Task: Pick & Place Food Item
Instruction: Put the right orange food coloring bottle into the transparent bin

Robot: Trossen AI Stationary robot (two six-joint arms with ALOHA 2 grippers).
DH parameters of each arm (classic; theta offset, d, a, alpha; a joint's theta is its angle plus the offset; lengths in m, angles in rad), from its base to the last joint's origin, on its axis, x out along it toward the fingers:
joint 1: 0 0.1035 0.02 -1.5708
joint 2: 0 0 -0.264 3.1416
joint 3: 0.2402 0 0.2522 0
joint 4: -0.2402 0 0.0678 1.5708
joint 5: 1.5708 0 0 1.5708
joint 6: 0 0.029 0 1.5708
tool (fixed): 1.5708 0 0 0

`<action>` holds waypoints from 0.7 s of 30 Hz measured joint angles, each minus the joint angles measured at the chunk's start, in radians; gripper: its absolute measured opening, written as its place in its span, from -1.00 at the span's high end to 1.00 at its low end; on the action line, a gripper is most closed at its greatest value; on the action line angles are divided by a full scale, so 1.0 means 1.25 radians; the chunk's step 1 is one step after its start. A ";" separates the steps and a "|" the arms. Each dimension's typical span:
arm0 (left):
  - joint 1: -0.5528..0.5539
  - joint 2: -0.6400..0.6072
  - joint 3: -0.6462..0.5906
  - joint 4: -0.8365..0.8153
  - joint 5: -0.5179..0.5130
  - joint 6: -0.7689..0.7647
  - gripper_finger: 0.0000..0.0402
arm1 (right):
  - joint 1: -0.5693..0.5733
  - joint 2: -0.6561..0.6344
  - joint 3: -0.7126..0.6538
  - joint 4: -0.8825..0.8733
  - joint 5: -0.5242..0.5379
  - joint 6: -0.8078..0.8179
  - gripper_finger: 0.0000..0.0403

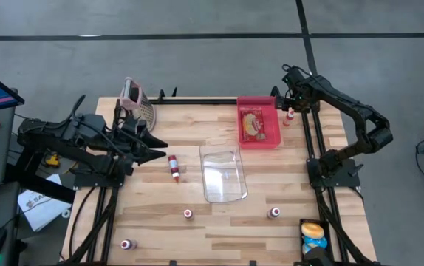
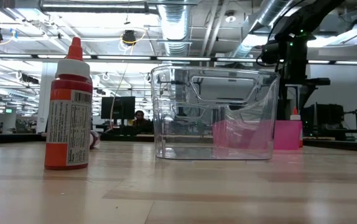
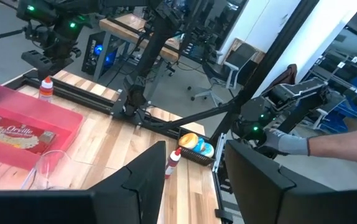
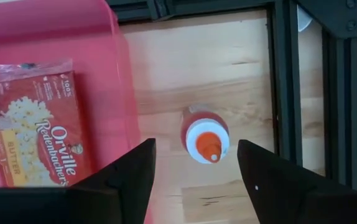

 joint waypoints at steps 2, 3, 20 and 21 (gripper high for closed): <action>0.000 0.000 0.000 0.006 0.003 0.000 0.20 | 0.000 0.000 0.000 -0.001 0.000 0.010 -0.09; 0.000 0.000 0.000 0.007 0.004 0.001 0.21 | 0.000 0.000 0.000 -0.003 -0.001 0.012 -0.08; 0.000 0.000 0.000 0.032 0.040 0.001 0.25 | 0.002 0.000 0.000 -0.024 -0.006 0.048 0.26; 0.000 0.000 0.000 0.032 0.040 0.001 0.25 | 0.002 0.000 0.000 -0.024 -0.006 0.048 0.28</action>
